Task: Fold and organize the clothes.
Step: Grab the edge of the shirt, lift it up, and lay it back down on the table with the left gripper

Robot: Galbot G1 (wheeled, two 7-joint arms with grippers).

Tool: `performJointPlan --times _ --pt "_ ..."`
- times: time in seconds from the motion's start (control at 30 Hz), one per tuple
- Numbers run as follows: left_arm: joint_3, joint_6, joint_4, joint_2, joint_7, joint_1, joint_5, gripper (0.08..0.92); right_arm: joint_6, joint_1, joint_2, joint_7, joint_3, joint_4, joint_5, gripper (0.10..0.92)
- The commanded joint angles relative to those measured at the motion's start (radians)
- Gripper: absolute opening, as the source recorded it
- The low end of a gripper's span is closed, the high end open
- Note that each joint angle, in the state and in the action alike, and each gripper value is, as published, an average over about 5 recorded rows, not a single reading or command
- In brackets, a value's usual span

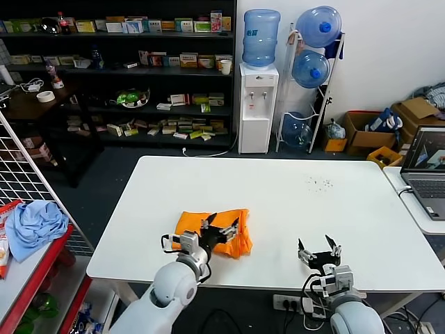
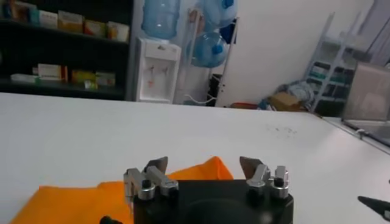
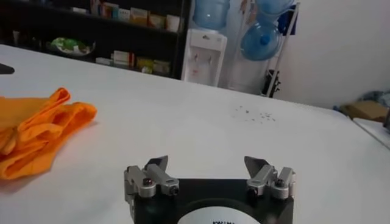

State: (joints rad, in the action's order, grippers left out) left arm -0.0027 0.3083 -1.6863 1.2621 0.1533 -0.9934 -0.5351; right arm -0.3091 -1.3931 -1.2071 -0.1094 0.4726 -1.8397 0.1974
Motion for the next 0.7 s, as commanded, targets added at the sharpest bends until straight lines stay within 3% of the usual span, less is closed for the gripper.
performJointPlan --times 0.03,0.33,0.7 --pt "-0.152 0.002 0.013 -0.152 -0.005 -0.031 -0.072 0.808 0.0 -0.001 0.002 0.003 -0.003 -0.001 -0.001 0.823" --pt "-0.23 0.182 0.026 -0.168 0.009 -0.028 -0.286 0.823 0.004 -0.024 0.019 0.009 0.01 -0.011 0.006 0.823" --pt "-0.272 0.242 0.058 -0.151 -0.052 -0.053 -0.325 0.823 0.007 -0.032 0.027 0.012 0.018 -0.011 0.015 0.823"
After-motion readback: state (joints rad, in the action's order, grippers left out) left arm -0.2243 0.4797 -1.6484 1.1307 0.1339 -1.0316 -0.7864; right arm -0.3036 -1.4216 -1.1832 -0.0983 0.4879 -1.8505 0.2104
